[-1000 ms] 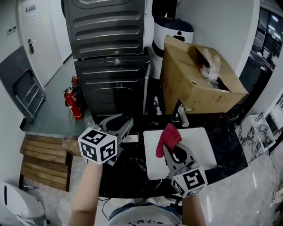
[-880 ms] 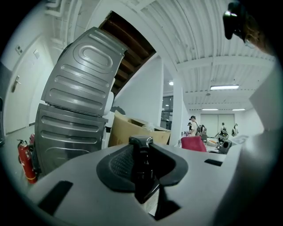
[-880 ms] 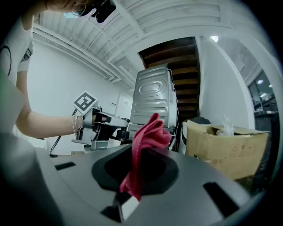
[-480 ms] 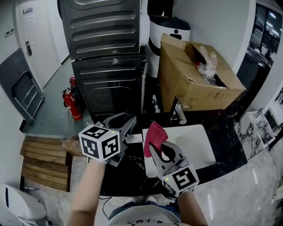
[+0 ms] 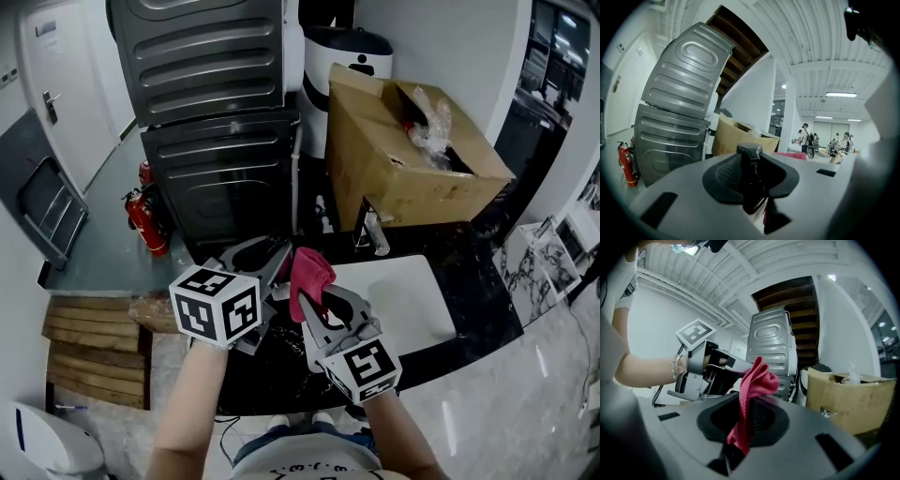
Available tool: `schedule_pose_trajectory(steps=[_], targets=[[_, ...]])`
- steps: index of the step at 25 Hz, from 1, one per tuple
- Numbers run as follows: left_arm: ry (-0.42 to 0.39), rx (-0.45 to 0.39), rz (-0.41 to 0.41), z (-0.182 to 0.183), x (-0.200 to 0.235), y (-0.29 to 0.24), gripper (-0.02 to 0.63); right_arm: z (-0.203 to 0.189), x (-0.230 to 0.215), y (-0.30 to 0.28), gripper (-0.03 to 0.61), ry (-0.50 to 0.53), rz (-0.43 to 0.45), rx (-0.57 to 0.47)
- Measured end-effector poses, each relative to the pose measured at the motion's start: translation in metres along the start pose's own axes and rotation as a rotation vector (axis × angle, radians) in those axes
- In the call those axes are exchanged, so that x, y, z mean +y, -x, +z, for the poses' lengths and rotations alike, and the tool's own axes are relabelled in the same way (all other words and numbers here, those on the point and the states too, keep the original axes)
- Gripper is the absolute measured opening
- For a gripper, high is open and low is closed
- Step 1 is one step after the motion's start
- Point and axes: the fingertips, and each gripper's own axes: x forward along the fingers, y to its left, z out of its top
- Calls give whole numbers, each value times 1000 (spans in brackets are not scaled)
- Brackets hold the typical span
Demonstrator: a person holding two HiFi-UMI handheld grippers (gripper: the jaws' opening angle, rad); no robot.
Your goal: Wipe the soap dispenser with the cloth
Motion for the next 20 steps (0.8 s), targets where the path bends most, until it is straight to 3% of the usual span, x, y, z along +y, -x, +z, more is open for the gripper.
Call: schedule_pose_trajectory(steps=[9,16,20], targets=[[65,-18,29,0,6,-5,95,-51,-6,7,54,-72,-57,140],[107,-22,8,0,7,-5,95,-17,14,15,54,-70,14,15],[107,-16,8,-1,2,-5,95,-5,24,1,54,-46,48,-5]])
